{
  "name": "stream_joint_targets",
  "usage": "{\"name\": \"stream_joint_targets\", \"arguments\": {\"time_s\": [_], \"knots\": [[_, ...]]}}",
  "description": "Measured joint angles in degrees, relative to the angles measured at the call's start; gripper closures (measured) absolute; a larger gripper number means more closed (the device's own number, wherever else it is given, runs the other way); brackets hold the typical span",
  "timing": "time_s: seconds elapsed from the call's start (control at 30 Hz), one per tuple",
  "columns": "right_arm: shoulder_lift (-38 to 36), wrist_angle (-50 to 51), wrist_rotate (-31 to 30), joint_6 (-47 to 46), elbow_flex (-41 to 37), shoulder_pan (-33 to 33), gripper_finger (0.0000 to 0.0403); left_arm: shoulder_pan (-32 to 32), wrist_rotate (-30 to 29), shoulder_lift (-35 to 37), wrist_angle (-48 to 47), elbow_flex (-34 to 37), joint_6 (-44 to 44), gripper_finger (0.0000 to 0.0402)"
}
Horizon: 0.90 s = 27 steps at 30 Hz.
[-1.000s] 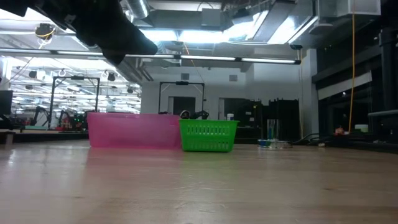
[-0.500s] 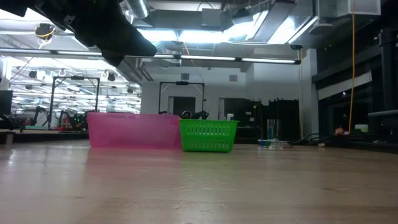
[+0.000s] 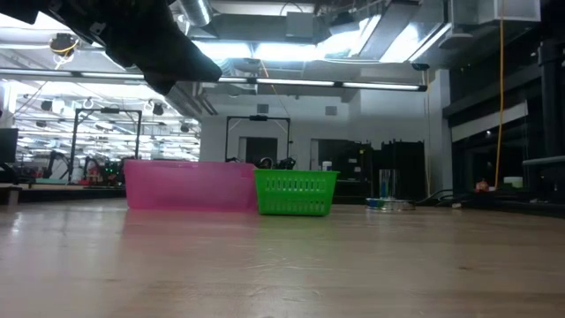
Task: Pick and place items into bin
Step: Put the green charger adapter into the blue bin
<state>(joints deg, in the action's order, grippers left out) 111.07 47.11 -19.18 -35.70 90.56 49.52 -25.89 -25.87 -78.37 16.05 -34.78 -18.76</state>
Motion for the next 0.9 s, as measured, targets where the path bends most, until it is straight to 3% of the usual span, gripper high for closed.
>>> {"name": "stream_joint_targets", "arguments": {"time_s": [0.43,0.9], "knots": [[1.42,-5.29,-0.02,0.04,0.0,-0.55,0.0193,0.0,0.04,0.02,-0.02,0.01,-0.17,0.0398],[8.78,-6.59,0.97,-4.02,0.02,-2.45,0.0175,0.0,0.04,0.02,-0.61,-0.01,-0.41,0.0398]]}}
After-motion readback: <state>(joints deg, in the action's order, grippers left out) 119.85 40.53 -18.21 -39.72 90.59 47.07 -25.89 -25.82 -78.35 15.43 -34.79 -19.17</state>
